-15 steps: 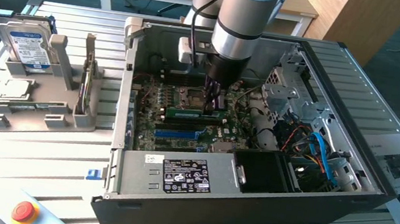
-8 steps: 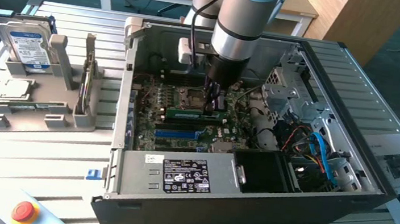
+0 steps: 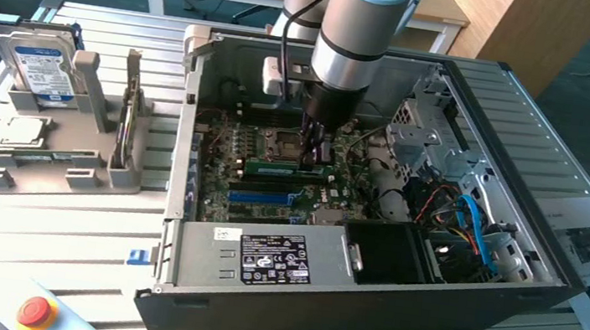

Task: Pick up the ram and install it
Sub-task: 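Insert the ram into the slot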

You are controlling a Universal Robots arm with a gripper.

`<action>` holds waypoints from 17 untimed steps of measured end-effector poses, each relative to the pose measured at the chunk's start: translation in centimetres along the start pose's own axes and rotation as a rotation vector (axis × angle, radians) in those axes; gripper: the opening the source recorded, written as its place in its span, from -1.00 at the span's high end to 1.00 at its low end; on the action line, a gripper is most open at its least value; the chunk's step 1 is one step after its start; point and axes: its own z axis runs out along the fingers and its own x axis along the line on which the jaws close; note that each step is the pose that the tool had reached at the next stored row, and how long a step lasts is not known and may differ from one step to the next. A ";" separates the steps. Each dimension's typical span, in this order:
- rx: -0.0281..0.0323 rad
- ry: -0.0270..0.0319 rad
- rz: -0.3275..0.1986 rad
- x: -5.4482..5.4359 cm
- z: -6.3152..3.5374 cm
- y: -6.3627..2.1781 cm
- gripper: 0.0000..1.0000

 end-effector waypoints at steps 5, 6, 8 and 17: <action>0.0000 -0.0001 0.000 0.0 0.08 0.00 0.76; 0.0000 -0.0001 0.000 0.0 0.09 0.00 0.76; 0.0000 -0.0001 0.000 0.0 0.13 0.00 0.76; 0.0000 -0.0002 0.000 0.0 0.42 -0.01 0.76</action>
